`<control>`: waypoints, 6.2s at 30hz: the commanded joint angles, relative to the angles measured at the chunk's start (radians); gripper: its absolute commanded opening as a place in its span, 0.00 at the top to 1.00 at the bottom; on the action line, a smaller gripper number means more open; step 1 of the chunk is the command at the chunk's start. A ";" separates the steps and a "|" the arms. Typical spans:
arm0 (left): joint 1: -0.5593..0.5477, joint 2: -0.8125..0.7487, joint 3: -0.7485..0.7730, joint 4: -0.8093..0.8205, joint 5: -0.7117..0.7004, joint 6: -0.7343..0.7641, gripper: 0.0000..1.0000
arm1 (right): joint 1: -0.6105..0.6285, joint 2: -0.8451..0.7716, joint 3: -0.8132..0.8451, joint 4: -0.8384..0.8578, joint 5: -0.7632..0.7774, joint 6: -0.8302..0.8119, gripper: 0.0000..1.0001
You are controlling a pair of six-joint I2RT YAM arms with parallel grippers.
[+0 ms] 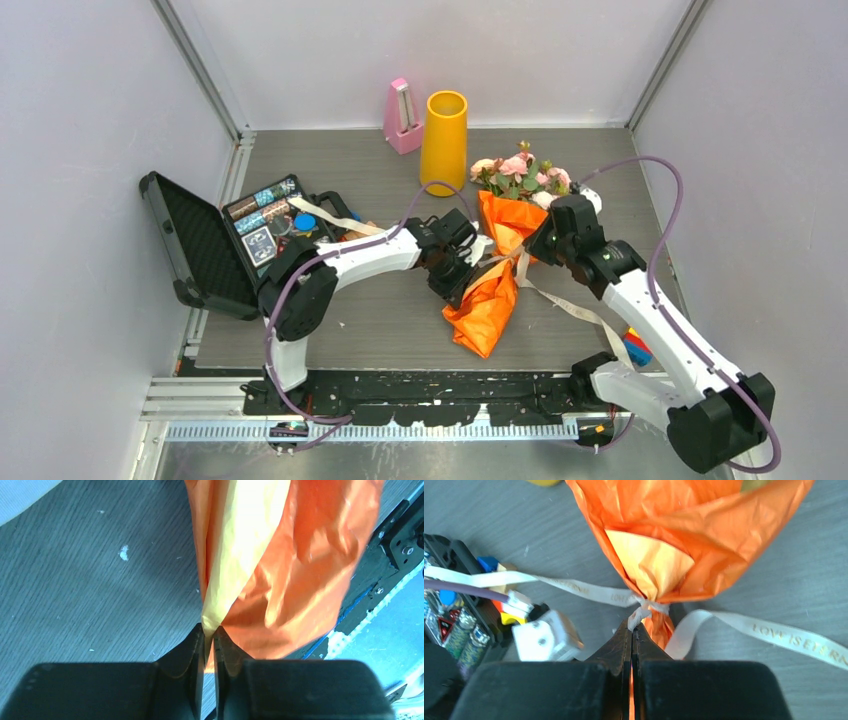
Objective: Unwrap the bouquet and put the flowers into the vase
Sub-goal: Untie the ribbon from the wrapping paper.
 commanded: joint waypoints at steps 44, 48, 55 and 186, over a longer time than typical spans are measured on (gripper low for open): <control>0.137 -0.174 -0.005 0.213 0.229 -0.222 0.37 | 0.011 0.225 0.036 0.045 -0.127 -0.265 0.63; 0.117 -0.119 -0.032 0.244 0.256 -0.234 0.36 | 0.013 0.277 0.053 0.070 -0.148 -0.271 0.63; 0.085 -0.044 -0.050 0.244 0.258 -0.217 0.33 | 0.027 0.334 0.060 0.046 -0.078 -0.198 0.65; 0.044 0.041 -0.073 0.199 0.250 -0.244 1.00 | 0.186 0.285 -0.127 0.017 0.146 0.044 0.90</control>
